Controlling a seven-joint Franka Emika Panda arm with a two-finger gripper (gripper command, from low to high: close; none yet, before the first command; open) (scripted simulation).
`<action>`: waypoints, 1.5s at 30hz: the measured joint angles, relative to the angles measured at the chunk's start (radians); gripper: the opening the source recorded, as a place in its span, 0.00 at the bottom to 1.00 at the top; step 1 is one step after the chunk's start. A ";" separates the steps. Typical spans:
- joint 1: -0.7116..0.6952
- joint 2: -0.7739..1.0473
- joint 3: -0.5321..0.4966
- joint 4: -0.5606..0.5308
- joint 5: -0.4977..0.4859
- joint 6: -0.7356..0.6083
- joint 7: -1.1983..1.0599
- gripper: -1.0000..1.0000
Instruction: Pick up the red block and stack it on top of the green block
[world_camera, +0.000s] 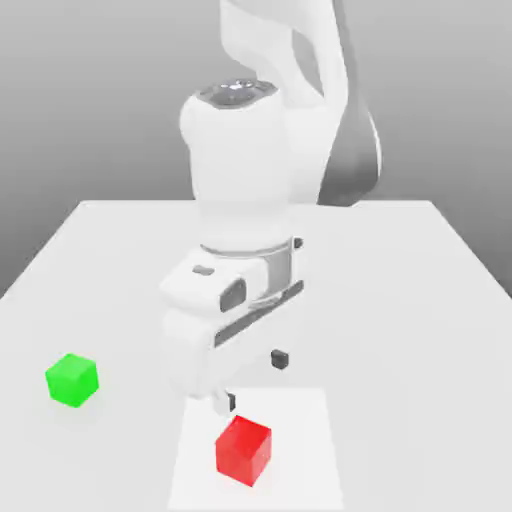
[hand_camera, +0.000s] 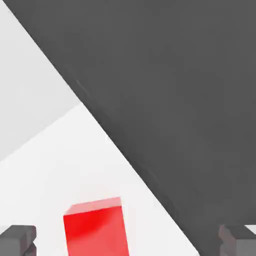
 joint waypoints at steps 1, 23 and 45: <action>-0.006 0.033 0.006 -0.004 0.003 0.021 -0.026 0.50; -0.142 -0.017 -0.055 -0.040 -0.071 -0.002 -0.015 0.00; -0.537 0.060 -0.144 -0.120 0.118 0.135 -0.211 1.00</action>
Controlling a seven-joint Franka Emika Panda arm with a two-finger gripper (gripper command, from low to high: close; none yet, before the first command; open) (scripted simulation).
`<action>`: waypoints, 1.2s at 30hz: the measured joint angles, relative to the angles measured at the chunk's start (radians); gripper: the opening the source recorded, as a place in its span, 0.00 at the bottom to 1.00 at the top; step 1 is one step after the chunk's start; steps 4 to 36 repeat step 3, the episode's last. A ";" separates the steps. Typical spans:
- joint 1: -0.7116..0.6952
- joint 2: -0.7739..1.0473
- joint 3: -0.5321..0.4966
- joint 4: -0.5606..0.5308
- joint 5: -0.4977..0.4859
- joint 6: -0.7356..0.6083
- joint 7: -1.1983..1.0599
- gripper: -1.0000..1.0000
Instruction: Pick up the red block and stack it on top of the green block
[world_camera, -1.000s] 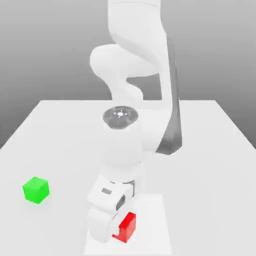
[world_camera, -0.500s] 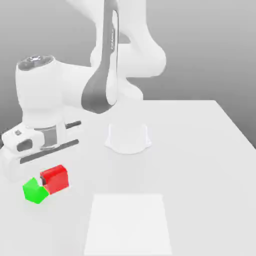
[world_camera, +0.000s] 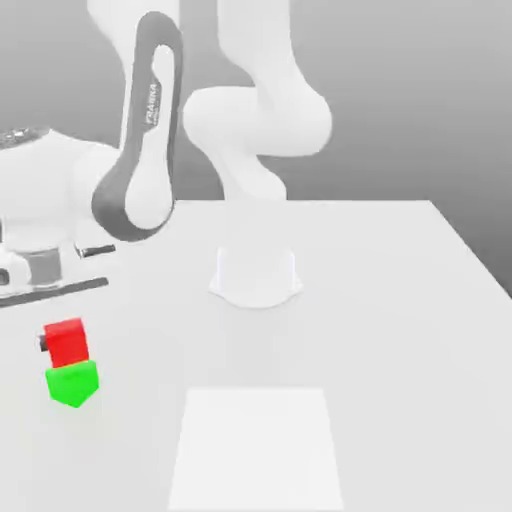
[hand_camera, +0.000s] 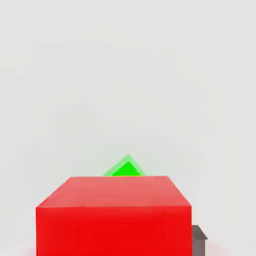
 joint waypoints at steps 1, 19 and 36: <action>0.000 0.000 0.000 0.000 0.000 0.000 0.000 1.00; 0.000 0.000 0.000 0.000 0.000 0.000 0.000 1.00; 0.000 0.000 0.000 0.000 0.000 0.000 0.000 1.00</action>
